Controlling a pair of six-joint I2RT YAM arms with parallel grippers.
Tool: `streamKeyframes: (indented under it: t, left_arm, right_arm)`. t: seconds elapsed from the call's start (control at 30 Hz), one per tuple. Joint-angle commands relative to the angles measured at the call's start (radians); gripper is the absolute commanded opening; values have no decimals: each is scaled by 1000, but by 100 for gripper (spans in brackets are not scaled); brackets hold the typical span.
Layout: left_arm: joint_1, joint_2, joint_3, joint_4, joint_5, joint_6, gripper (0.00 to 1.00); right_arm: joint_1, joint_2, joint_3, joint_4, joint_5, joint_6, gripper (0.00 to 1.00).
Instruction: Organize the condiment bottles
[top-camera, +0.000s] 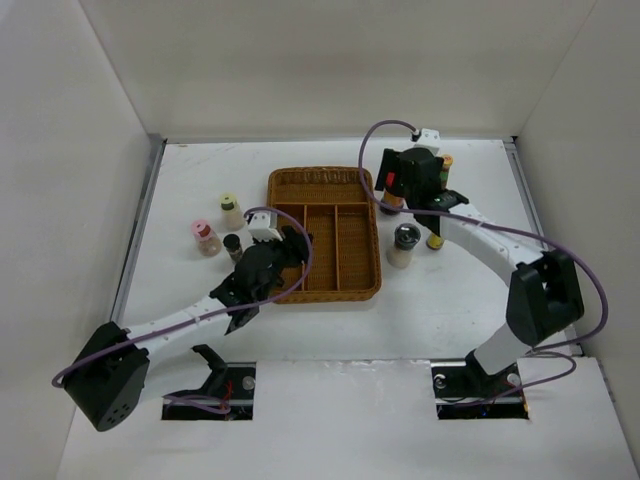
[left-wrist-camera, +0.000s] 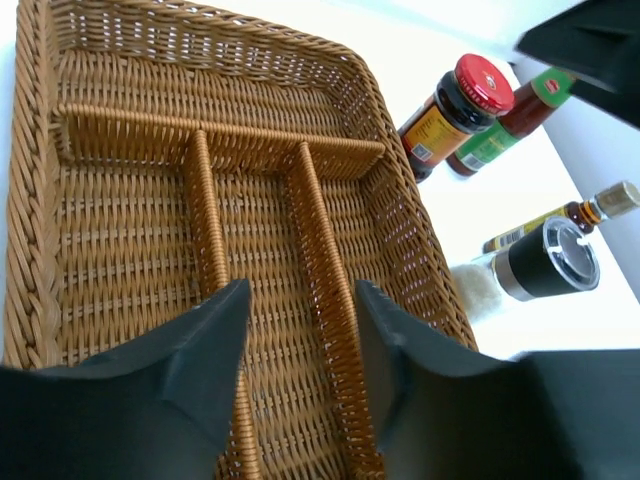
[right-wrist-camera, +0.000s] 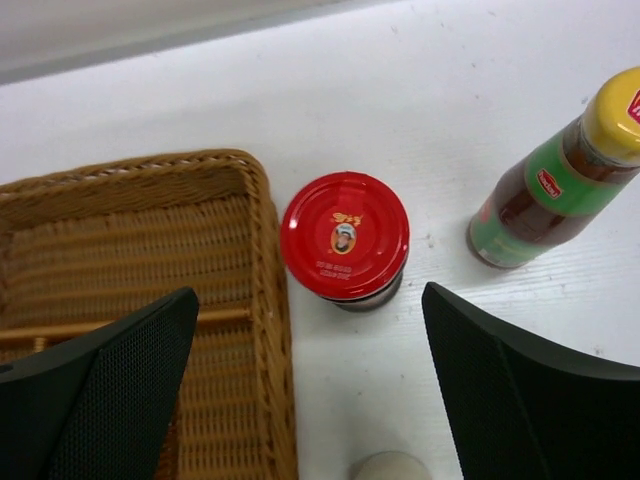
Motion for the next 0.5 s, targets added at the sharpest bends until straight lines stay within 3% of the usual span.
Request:
streamKeyframes:
  t: [0.0, 0.17, 0.47]
  left_arm:
    - [7, -38, -36, 117, 16, -12, 51]
    - [19, -39, -54, 143, 16, -31, 61]
    - [33, -22, -57, 148, 18, -46, 62]
  right_arm:
    - [-26, 34, 65, -51, -29, -16, 98]
    - [-56, 130, 118, -77, -67, -16, 99]
    - [-90, 236, 183, -70, -145, -6, 99]
